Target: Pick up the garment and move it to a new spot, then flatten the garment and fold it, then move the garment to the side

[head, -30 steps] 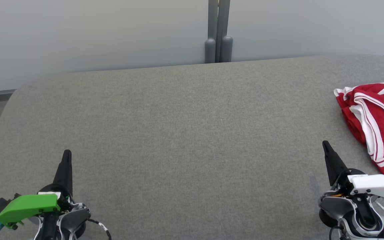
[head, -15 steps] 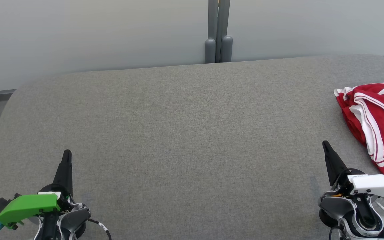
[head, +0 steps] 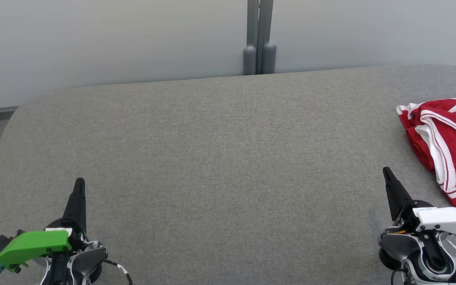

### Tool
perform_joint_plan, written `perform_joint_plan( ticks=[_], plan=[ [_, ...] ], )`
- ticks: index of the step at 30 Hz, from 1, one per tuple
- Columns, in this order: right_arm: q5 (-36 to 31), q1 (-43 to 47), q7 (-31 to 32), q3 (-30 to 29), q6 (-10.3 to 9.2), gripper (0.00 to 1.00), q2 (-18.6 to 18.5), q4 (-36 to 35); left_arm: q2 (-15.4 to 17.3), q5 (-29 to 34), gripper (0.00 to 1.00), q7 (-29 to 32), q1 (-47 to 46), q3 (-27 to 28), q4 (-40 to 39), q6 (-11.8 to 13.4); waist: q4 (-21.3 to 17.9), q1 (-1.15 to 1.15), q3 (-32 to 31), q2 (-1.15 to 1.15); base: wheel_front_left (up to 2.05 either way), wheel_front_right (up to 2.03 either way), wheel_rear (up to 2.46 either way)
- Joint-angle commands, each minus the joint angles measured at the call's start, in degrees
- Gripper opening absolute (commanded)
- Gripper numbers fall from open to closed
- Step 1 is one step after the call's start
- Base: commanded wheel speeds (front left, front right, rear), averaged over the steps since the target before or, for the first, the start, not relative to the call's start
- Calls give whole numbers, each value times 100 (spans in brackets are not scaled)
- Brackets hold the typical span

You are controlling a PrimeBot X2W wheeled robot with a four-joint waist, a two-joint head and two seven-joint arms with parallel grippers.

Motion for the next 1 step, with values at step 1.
perform_joint_plan(
  ticks=[1],
  plan=[
    [24,-41,37,-10,2,0,-28,-25,36,-2,0,15,-59,9,-9,-29,0,0,0,0,0,0,0]
  ],
)
